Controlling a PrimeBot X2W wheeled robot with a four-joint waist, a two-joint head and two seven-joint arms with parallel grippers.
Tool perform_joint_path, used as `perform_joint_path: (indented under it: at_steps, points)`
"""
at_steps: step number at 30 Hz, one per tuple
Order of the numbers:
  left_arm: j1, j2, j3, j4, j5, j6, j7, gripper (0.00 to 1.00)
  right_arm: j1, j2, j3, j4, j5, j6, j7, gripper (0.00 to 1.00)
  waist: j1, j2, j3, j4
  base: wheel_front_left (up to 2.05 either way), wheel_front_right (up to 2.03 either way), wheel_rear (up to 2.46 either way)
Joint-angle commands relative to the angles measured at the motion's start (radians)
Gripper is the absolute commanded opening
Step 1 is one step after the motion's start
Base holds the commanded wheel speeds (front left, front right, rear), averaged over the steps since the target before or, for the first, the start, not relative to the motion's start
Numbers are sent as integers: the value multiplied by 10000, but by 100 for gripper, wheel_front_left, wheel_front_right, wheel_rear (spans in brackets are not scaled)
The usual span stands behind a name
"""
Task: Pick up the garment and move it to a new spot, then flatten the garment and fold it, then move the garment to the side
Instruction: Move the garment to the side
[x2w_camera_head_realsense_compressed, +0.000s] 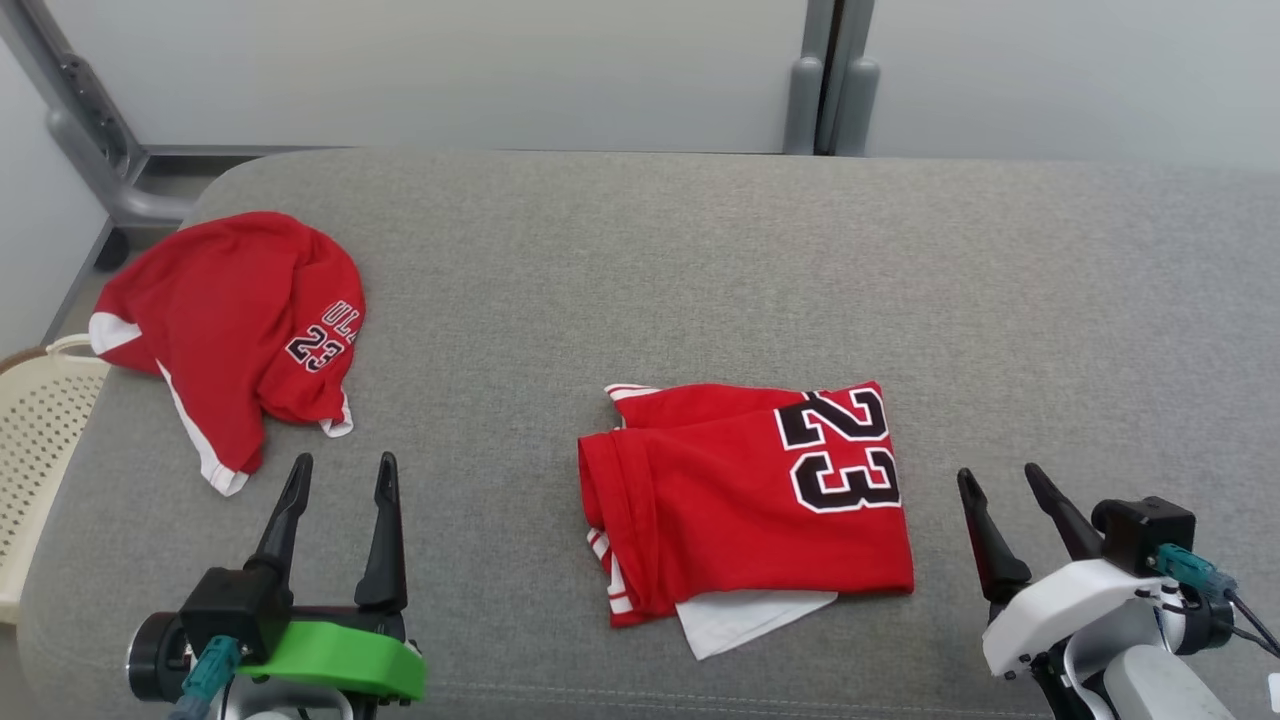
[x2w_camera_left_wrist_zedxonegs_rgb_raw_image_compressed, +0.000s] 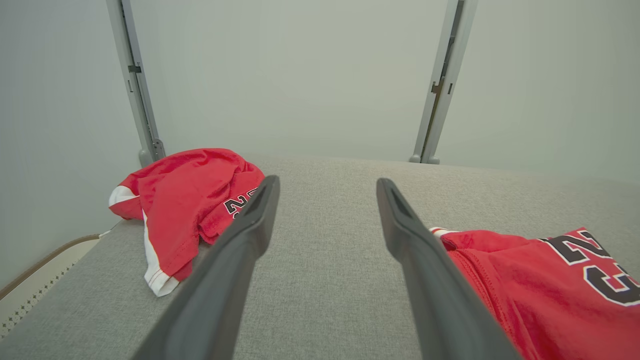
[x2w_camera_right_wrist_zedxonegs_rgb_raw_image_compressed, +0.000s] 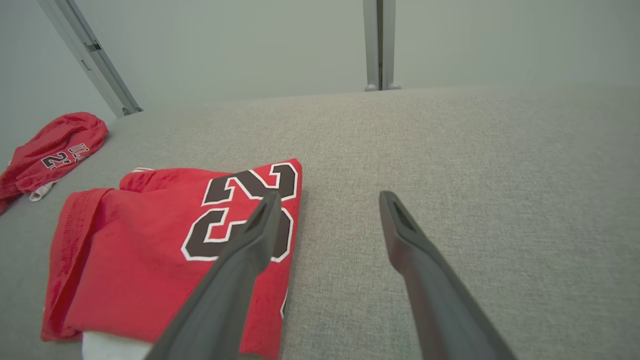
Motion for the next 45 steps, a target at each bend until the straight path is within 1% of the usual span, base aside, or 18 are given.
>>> perform_joint_path:
  at_steps: [1, 6, 12, 18, 19, 20, 21, 26, 30, 36, 41, 45]
  points:
    - [-242, -40, -89, 17, -41, -91, -80, 100, -346, -123, 253, 345, 277, -1, 100, 100, 0, 0, 400, 560, 0, 0, 0]
    - [-510, -214, -326, 110, -105, -161, -102, 100, -1212, -417, 1031, 1483, 896, -1, 248, 100, 0, 0, 790, 1191, 0, 0, 0]
    - [-773, -345, -507, 311, -159, -250, -153, 100, -2034, -652, 1573, 2797, 1665, -1, 424, 100, 0, 0, 1044, 1795, 0, 0, 0]
    - [-870, -434, -465, 296, -170, -254, -156, 100, -2405, -756, 2067, 3458, 2450, -1, 827, 100, 0, 0, 1141, 2040, 0, 0, 0]
    - [-870, -445, -445, 279, -157, -263, -157, 100, -2468, -743, 2199, 3507, 2626, -1, 926, 84, 0, 0, 1158, 2057, 0, 0, 0]
    - [-872, -453, -416, 250, -144, -261, -157, 100, -2539, -778, 2297, 3548, 2725, -1, 944, 27, 0, 0, 1179, 2064, 0, 0, 0]
    - [-872, -462, -389, 227, -126, -269, -154, 100, -2599, -825, 2363, 3592, 2832, -1, 902, 0, 0, 0, 1203, 2059, 0, 0, 0]
    - [-820, -501, -284, 93, -29, -294, -152, 100, -2923, -1032, 2500, 3648, 3192, -9, 547, 0, 0, 0, 1249, 1779, 0, 0, 0]
    - [-764, -510, -249, 21, 49, -328, -153, 100, -2932, -1144, 2608, 3457, 3218, -9, 214, 0, 0, 0, 1205, 1250, 0, 0, 0]
    - [-762, -413, -181, -79, 186, -410, -153, 100, -2644, -1312, 2791, 3027, 2829, -7, -146, 0, 0, 0, 1186, 59, 0, 0, 0]
    - [-801, -273, -128, -199, 277, -436, -154, 100, -2625, -1335, 2727, 2591, 2008, -7, -377, 0, 0, 0, 1249, -1102, 0, 0, 0]
    - [-885, -173, -94, -298, 322, -457, -154, 100, -2608, -1218, 2509, 2177, 1283, -7, -449, 0, 0, 0, 1370, -1986, 0, 0, 0]
